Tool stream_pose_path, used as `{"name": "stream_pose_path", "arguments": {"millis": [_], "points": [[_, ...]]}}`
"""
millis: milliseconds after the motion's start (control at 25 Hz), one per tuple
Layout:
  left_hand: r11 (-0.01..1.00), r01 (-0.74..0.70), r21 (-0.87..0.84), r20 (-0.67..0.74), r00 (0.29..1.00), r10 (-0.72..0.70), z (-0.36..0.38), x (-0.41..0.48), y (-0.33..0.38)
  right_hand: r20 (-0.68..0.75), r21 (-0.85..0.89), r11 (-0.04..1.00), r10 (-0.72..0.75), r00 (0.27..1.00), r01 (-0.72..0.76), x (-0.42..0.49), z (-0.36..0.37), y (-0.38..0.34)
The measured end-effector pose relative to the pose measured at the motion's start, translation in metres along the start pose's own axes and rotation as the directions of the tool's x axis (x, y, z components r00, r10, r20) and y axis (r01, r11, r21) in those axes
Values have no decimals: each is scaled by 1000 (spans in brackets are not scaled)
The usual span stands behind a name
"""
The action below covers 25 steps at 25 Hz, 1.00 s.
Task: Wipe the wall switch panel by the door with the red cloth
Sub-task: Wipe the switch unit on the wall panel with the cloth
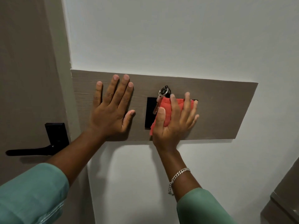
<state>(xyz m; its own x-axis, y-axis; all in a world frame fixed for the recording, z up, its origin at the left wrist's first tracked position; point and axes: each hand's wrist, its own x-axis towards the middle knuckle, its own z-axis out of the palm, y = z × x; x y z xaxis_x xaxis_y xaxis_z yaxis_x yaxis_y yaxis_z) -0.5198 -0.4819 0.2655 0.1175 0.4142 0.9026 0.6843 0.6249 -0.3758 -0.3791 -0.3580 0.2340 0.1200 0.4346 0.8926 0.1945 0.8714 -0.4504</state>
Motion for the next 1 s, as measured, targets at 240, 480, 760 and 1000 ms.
{"name": "stream_pose_path", "arguments": {"millis": [240, 480, 760, 1000], "points": [[999, 0, -38, -35, 999, -2, -1, -1, 3, -54, 22, 999, -24, 998, 25, 9, -8, 28], [996, 2, -90, 14, 1000, -1, -7, 0, 1, 169, -82, 878, -455, 875, 472, 2, -17, 35], [831, 278, -481, 199, 958, -205, -43, -13, 37, 80, -24, 983, -182, 980, 184, 20, -11, 22], [399, 557, -728, 313, 788, -530, -76, -31, 117, 246, -68, 770, -603, 759, 634, 24, -24, 71]]}}
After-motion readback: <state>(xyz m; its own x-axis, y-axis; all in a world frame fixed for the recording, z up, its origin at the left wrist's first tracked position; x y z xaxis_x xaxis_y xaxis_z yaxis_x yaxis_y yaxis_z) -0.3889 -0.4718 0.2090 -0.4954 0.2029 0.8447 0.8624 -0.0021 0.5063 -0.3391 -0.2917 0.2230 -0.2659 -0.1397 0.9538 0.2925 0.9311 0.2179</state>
